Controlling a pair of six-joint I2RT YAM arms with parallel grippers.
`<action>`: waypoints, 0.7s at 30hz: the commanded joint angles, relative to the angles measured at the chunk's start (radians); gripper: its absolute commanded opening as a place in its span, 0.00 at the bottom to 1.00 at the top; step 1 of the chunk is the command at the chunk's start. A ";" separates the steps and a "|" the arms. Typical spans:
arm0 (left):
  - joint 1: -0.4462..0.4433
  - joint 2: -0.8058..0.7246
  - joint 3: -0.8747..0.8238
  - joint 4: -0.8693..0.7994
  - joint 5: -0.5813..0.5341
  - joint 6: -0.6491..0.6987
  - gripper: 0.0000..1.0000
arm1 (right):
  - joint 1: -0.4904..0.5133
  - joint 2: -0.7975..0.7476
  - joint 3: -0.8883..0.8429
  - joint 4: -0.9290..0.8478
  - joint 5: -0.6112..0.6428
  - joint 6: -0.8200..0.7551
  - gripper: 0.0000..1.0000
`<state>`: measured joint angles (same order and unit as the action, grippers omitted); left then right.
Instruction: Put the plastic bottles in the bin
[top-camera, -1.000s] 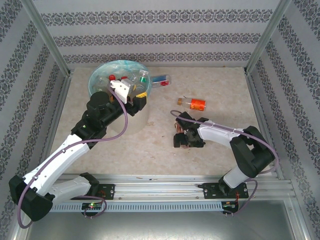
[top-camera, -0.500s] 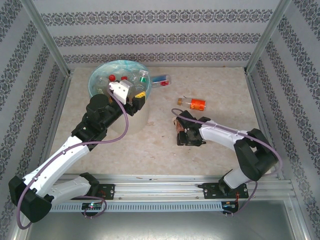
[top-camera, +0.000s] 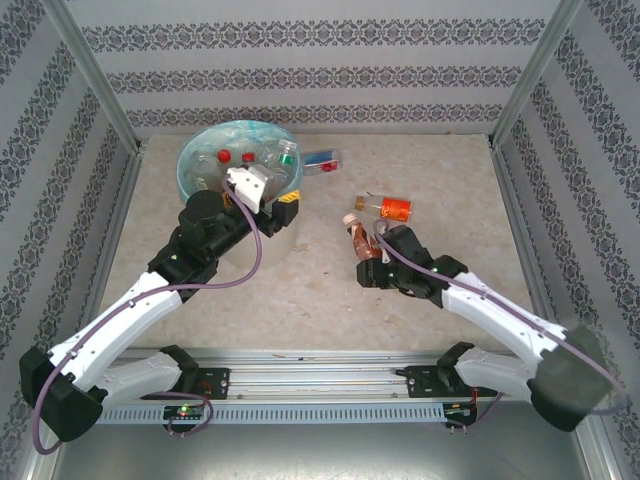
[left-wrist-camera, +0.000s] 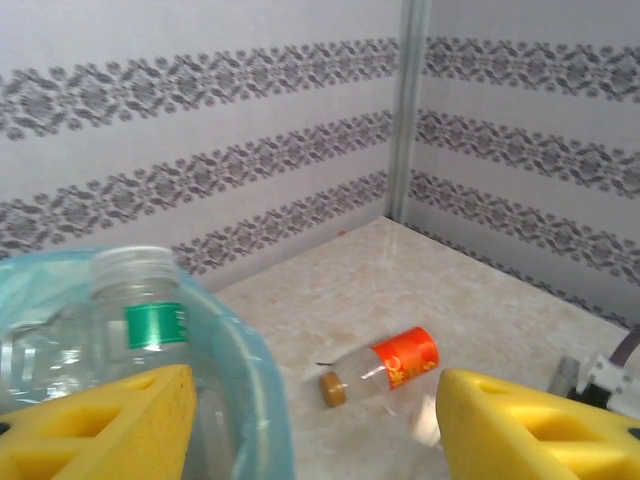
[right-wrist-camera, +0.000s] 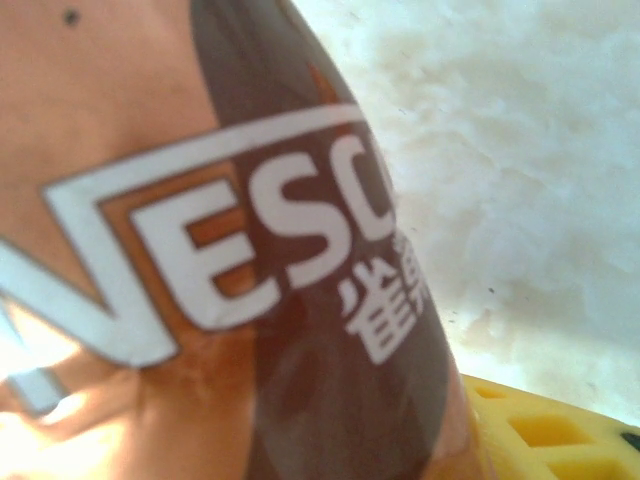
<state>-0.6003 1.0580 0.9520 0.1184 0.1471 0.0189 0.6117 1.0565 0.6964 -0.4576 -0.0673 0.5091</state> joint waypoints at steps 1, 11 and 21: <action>-0.036 0.025 0.023 0.014 0.093 -0.014 0.65 | 0.018 -0.118 -0.027 0.114 -0.090 -0.081 0.41; -0.084 0.043 0.044 0.094 0.360 -0.201 0.79 | 0.106 -0.368 -0.047 0.281 -0.223 -0.215 0.42; -0.084 0.092 0.011 0.356 0.623 -0.442 0.78 | 0.196 -0.325 -0.015 0.300 -0.254 -0.253 0.41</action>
<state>-0.6724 1.1381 0.9668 0.3027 0.6262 -0.3187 0.7811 0.7078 0.6590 -0.1776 -0.2779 0.3023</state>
